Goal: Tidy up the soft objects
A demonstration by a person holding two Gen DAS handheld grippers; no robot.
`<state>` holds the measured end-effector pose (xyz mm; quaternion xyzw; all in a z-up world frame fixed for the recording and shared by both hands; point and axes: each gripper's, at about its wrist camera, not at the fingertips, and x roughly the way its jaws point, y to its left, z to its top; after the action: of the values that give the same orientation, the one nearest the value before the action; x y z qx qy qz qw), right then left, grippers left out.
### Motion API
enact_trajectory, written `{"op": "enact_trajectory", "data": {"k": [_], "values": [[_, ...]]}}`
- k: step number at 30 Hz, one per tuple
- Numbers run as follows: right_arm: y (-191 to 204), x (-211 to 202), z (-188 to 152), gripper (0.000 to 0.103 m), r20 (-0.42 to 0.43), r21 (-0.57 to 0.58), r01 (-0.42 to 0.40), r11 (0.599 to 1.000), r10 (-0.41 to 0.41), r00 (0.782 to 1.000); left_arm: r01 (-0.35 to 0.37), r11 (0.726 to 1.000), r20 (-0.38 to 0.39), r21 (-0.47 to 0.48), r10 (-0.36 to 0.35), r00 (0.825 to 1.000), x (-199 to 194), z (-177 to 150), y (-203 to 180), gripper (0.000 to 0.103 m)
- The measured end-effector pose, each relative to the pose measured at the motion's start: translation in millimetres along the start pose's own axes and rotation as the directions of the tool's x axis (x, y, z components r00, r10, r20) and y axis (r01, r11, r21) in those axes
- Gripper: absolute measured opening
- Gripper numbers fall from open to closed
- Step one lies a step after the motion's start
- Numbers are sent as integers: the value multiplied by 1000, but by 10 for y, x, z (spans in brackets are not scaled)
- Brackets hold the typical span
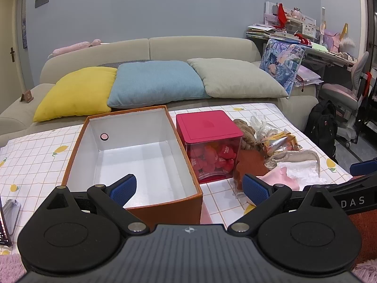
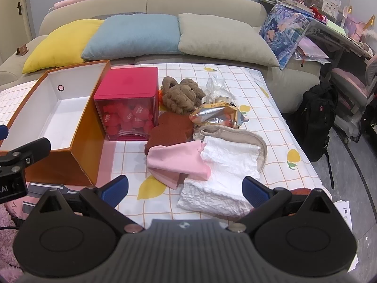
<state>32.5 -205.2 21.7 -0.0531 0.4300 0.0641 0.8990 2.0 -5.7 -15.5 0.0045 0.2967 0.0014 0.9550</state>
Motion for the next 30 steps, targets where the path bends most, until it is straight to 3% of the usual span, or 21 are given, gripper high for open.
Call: {"op": "enact_trajectory", "data": {"k": [12, 15, 18, 22, 27, 30], "values": [[-12, 21, -4, 100, -11, 7, 0, 1000, 0, 1000, 18, 1000, -3, 24, -18, 1000, -14, 8, -45, 103], [-42, 45, -10, 100, -27, 15, -13, 1000, 14, 1000, 45, 998, -7, 51, -45, 999, -29, 21, -70, 101], [-85, 67, -15, 100, -44, 25, -29, 999, 30, 999, 102, 992, -28, 74, -100, 995, -22, 28, -108, 88], [-172, 91, -6, 100, -58, 19, -39, 999, 40, 998, 156, 983, -60, 96, -150, 987, 19, 36, -155, 88], [-335, 195, 54, 100, -101, -46, -71, 996, 66, 993, 277, 953, -145, 125, -259, 955, 182, 76, -234, 75], [-443, 268, 90, 100, -106, -107, -79, 991, 68, 992, 351, 923, -185, 156, -322, 929, 291, 113, -340, 74]]}}
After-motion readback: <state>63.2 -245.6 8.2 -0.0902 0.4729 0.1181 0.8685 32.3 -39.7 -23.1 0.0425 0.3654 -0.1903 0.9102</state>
